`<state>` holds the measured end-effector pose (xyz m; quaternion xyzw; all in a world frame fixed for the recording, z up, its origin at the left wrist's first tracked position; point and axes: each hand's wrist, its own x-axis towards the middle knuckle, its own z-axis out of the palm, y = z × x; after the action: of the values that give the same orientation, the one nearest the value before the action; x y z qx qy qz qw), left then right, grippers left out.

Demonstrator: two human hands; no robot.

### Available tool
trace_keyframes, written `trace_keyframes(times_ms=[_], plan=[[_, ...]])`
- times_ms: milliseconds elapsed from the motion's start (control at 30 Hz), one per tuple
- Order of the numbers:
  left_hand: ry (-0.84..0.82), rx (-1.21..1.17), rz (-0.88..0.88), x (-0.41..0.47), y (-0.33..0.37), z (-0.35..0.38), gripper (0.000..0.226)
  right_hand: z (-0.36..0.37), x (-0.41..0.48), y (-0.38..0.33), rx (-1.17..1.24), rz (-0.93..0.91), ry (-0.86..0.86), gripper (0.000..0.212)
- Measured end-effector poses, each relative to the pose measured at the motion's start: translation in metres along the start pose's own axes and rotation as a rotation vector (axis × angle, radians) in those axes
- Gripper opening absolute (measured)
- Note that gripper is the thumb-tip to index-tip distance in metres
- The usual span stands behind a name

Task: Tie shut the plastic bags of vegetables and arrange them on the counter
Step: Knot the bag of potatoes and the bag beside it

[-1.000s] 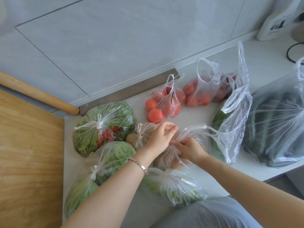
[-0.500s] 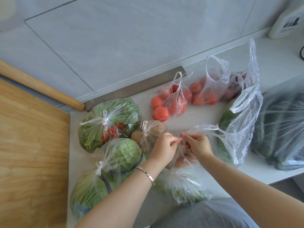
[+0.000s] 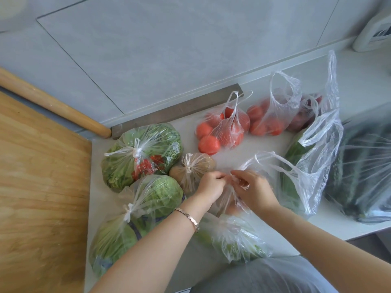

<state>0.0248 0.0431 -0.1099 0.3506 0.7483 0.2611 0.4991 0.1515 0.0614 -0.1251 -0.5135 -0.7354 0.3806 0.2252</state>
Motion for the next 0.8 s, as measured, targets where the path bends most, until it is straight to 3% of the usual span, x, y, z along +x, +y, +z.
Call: trace_keyframes(times_ms=[133, 200, 333, 433, 600, 800], plan=[[-0.005, 0.182, 0.118, -0.001, 0.001, 0.0, 0.025, 0.005, 0.002, 0.005, -0.14, -0.192, 0.045, 0.019], [-0.004, 0.222, 0.146, -0.002, 0.0, -0.001, 0.025, 0.005, 0.004, 0.007, -0.191, -0.261, 0.059, 0.025], [-0.023, 0.176, 0.157, -0.004, -0.004, -0.003, 0.022, 0.002, 0.008, 0.008, -0.286, -0.278, -0.023, 0.01], [0.0, 0.147, 0.174, -0.006, -0.006, -0.003, 0.021, 0.002, 0.013, 0.007, -0.285, -0.295, -0.098, 0.01], [0.119, 0.16, 0.232, -0.01, -0.008, -0.002, 0.02, 0.0, 0.015, 0.0, -0.058, 0.0, -0.132, 0.019], [0.221, 0.281, 0.385, -0.015, -0.013, 0.004, 0.019, -0.016, 0.022, -0.002, 0.193, 0.256, -0.253, 0.008]])
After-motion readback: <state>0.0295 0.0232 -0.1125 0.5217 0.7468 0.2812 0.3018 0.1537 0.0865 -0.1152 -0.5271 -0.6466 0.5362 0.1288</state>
